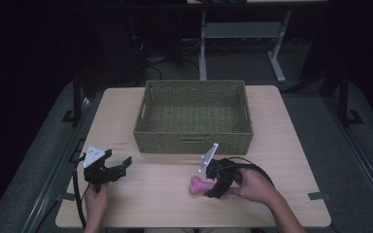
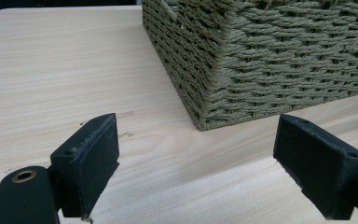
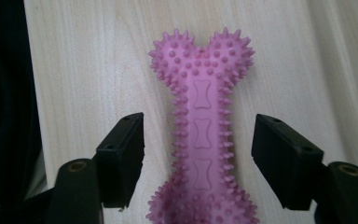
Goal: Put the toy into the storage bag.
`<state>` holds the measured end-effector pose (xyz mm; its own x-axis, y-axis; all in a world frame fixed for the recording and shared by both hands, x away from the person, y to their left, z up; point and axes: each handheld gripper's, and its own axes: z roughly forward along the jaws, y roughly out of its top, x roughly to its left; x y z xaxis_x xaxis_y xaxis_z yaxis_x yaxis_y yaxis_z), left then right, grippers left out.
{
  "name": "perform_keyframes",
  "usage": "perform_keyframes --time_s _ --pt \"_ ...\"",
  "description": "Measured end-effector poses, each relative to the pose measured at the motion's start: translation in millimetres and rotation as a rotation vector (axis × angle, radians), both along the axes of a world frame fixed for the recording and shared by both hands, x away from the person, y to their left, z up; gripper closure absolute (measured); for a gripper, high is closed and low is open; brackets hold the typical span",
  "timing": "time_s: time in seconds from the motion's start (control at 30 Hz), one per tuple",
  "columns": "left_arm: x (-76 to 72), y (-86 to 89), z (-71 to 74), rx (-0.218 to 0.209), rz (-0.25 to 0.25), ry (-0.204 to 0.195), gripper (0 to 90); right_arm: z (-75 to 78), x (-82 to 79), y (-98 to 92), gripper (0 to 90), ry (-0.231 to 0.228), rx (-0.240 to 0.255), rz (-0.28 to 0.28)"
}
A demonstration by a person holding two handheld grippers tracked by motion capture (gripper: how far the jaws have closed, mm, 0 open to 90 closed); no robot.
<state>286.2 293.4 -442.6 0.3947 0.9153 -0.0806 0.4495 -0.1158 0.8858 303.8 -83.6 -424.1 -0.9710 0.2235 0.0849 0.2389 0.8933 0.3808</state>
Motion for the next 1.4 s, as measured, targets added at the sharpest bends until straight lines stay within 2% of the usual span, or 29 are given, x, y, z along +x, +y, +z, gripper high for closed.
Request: perform_keyframes --time_s 0.33,0.53,0.73,0.83,1.0,1.23,1.3,1.4 --pt "0.3 0.4 -0.4 -0.002 0.002 0.004 13.7 -8.2 1.3 5.7 44.1 -0.006 -0.051 0.019" --pt "0.6 1.9 -0.5 -0.004 0.005 0.006 13.7 -12.4 0.9 10.2 54.8 -0.029 -0.075 0.045" --pt "0.8 2.0 -0.9 -0.004 0.006 0.008 13.7 -12.2 0.2 11.9 57.2 -0.036 -0.085 0.064" --pt "0.5 1.9 -0.6 -0.006 0.004 0.007 13.6 -9.9 0.0 14.4 57.9 -0.051 -0.108 0.083" --pt "0.8 2.0 -1.2 -0.011 0.01 0.01 13.7 -5.4 3.0 14.1 58.0 -0.033 -0.095 0.095" --pt "0.9 2.0 -1.0 -0.013 0.01 0.01 13.7 8.0 14.2 4.7 58.0 0.004 -0.045 0.086" --pt "0.9 2.3 -1.1 -0.011 0.011 0.011 13.7 15.4 19.0 1.2 58.0 0.016 -0.015 0.09" --pt "1.1 2.7 -1.1 -0.016 0.011 0.012 13.7 20.4 21.4 -0.1 58.0 0.012 -0.019 0.088"
